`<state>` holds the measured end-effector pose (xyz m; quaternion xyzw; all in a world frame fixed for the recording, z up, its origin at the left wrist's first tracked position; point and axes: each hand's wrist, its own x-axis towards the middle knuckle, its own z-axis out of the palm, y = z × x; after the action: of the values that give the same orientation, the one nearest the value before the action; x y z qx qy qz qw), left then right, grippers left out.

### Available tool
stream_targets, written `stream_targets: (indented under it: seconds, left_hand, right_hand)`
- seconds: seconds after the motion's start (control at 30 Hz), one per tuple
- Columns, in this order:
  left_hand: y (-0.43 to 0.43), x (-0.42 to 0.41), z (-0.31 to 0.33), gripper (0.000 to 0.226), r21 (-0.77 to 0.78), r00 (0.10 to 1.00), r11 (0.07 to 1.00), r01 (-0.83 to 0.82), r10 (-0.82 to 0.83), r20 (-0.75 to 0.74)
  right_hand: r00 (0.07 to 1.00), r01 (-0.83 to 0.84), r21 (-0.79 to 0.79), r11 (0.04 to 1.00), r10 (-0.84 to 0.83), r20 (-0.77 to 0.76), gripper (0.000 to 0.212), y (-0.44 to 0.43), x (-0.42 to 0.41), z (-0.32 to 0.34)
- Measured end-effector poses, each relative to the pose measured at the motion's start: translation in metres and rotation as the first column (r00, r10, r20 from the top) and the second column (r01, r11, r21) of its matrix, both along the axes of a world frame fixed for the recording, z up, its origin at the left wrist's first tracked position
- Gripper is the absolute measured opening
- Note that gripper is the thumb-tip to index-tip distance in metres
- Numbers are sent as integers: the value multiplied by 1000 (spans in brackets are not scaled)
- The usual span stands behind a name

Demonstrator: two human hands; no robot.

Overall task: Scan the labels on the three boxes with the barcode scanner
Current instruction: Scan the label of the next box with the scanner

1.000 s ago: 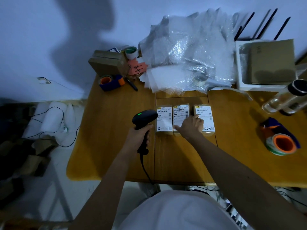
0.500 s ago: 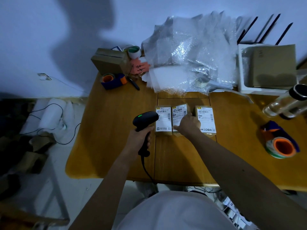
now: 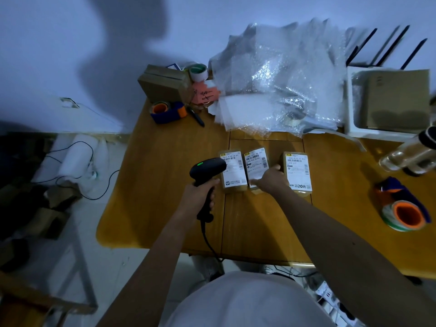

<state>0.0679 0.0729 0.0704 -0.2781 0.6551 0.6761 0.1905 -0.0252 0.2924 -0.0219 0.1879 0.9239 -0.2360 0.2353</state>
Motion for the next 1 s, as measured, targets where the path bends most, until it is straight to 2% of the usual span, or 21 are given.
stream_targets:
  seconds: [0.13, 0.33, 0.5, 0.6, 0.7, 0.77, 0.87, 0.9, 1.0]
  left_hand:
    - [1, 1, 1, 31, 2, 1000, 1000, 0, 0, -8]
    - [6, 0, 7, 33, -9, 999, 1000, 11, -11, -43]
    - [14, -5, 14, 35, -19, 997, 999, 42, -43, -70]
    - [20, -10, 18, 33, -29, 996, 998, 63, -65, -69]
    - [28, -13, 23, 27, -12, 990, 995, 97, -98, -102]
    - [34, -15, 26, 24, 2, 983, 991, 131, -129, -129]
    - [40, -18, 28, 21, 30, 977, 985, 170, -164, -134]
    - [42, -18, 30, 20, 36, 975, 983, 180, -174, -137]
    - [48, -18, 36, 20, 46, 969, 978, 202, -193, -156]
  right_hand:
    - [999, 28, -32, 999, -27, 44, 129, 9, 4, -9]
    - [996, 88, -148, 985, -85, 31, 117, 12, 16, -5]
    - [985, 166, -302, 939, -171, 11, 141, 28, 16, -8]
    - [969, 216, -442, 871, -246, -10, 108, 41, 16, 4]
    - [961, 238, -576, 782, -274, 24, 96, 51, 18, 17]
    - [959, 233, -631, 740, -281, 26, 98, 61, 20, 18]
    - [957, 221, -674, 705, -288, 12, 117, 81, 21, 5]
    - [956, 220, -684, 696, -293, 10, 113, 81, 24, 12]
    - [948, 223, -721, 656, -318, 4, 76, 84, 31, 30]
